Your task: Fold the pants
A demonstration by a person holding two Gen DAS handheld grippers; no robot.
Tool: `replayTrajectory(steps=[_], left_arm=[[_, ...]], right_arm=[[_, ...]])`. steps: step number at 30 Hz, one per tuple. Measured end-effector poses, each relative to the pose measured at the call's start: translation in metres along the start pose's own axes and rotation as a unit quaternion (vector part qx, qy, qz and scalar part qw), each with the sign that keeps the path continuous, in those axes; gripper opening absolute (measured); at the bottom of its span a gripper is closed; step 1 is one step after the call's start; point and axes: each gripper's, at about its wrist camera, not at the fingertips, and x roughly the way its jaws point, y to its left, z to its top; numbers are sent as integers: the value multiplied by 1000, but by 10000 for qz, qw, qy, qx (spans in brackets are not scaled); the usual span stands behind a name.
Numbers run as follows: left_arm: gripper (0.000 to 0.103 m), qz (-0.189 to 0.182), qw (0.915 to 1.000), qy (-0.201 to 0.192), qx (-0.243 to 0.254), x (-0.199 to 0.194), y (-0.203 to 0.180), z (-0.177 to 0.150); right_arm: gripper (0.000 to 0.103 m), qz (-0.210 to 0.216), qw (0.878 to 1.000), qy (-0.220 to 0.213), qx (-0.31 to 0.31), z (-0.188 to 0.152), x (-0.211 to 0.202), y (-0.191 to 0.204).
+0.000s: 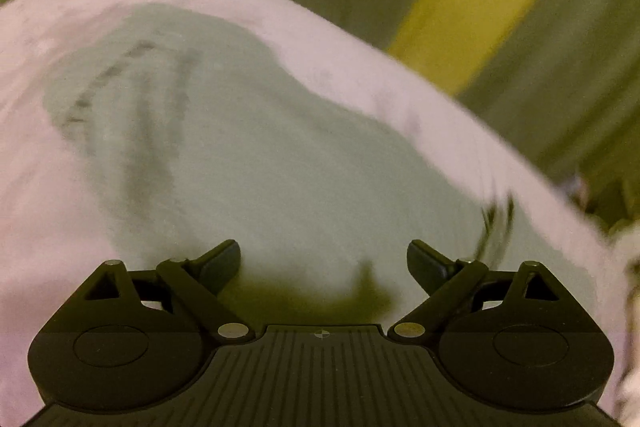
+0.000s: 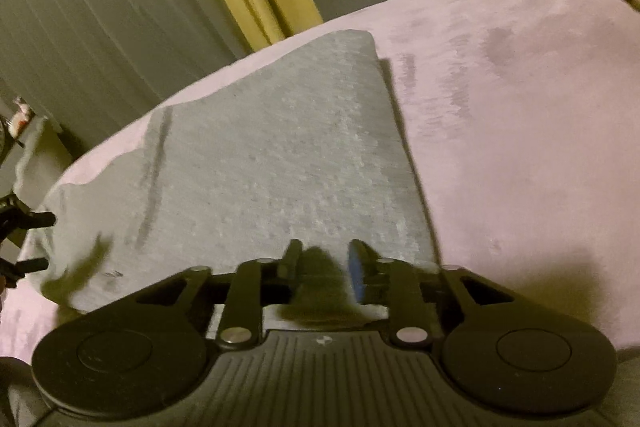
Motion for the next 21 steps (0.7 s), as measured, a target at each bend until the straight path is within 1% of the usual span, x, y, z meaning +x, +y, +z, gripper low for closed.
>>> replayTrajectory(steps=[2, 3, 4, 5, 6, 8, 10, 12, 13, 15, 17, 21], left_arm=[[95, 163, 9989, -184, -390, -7, 38, 15], [95, 300, 9976, -260, -561, -10, 54, 19], [95, 415, 9957, -350, -752, -13, 73, 23], [95, 449, 9939, -426, -916, -15, 90, 26], [95, 430, 9926, -464, -1036, -15, 103, 26], [95, 255, 9907, -466, -1255, -13, 127, 27], [95, -53, 9889, -370, -1437, -8, 143, 27], [96, -468, 9861, -314, -1561, 2, 148, 25], [95, -578, 9848, -274, -1616, 7, 148, 25], [96, -748, 9822, -222, -1708, 19, 150, 27], [95, -805, 9795, -200, -1834, 32, 154, 28], [96, -1127, 9714, -327, -2066, 47, 164, 30]], right_arm=[[46, 105, 9999, -10, -53, 0, 2, 3], [52, 165, 9998, -8, -128, 0, 3, 6], [65, 230, 9995, -18, -202, 0, 4, 9], [77, 294, 9991, -1, -320, -1, 6, 14], [82, 322, 9984, 24, -467, -2, 8, 20], [96, 274, 9966, 83, -771, -4, 13, 31], [99, 177, 9947, 99, -1008, -7, 17, 40], [99, 17, 9923, 126, -1234, -9, 21, 47], [99, -2, 9921, 126, -1249, -9, 21, 48], [99, 35, 9932, 113, -1160, -8, 20, 46], [99, 102, 9947, 92, -1017, -6, 19, 42], [99, 121, 9957, 67, -919, -5, 18, 40]])
